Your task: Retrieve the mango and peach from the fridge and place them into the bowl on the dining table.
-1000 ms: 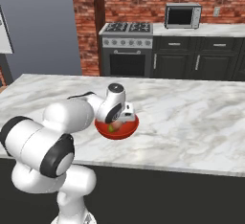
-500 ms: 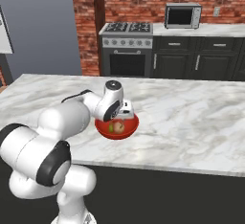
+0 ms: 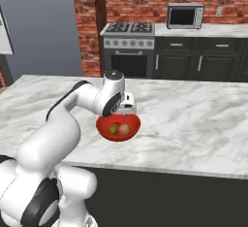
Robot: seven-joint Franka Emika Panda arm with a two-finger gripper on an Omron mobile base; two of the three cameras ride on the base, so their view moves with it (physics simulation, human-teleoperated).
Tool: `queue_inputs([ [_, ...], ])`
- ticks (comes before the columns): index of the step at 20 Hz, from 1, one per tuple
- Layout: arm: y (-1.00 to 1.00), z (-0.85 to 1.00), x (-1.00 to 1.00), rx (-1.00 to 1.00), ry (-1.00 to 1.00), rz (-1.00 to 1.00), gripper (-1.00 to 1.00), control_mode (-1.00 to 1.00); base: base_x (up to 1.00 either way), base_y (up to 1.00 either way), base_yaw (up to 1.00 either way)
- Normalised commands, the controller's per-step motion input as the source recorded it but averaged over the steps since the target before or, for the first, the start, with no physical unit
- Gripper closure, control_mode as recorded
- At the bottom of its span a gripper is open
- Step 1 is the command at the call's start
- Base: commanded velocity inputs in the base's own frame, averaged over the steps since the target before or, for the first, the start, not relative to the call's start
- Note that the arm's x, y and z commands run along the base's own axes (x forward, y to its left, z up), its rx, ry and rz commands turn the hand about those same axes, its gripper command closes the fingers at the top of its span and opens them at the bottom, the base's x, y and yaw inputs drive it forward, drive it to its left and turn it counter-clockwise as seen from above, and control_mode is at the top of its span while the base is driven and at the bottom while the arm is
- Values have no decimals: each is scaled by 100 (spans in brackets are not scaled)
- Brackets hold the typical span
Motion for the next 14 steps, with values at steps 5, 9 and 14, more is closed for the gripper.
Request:
queue_inputs([
  [5, -32, 58, -100, 0, -17, -2, -100, -100, 0, 0, 0],
  [9, -22, 69, -100, 0, -28, 0, -100, -100, 0, 0, 0],
  [14, -13, 70, -100, 0, -35, 0, -100, -100, 0, 0, 0],
])
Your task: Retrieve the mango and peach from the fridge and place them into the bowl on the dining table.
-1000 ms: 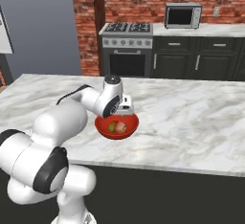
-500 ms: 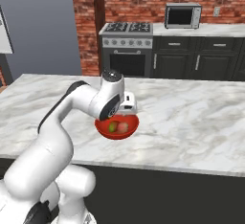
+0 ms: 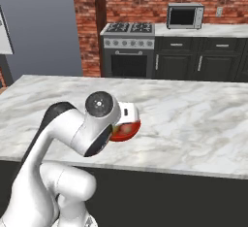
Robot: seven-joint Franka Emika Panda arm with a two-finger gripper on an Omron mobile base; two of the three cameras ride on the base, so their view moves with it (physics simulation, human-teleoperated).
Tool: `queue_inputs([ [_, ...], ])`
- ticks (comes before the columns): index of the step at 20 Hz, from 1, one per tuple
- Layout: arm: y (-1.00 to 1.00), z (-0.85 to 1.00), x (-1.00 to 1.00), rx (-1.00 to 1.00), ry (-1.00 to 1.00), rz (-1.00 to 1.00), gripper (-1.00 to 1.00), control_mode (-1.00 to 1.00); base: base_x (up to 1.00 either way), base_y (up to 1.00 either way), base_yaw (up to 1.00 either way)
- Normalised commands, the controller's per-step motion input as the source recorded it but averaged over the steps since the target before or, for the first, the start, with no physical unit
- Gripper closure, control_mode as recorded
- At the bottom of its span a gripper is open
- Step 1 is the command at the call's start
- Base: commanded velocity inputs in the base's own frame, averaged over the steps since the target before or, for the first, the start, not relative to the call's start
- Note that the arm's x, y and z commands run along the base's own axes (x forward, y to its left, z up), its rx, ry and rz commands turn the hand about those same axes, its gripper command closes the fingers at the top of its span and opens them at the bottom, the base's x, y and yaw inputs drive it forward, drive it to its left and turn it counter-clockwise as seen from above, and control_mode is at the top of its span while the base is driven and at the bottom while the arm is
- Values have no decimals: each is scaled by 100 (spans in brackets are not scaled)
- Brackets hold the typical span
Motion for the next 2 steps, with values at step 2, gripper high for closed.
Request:
queue_inputs([
  [2, -8, 69, -94, 0, -32, 0, -100, -100, 0, 0, 0],
])
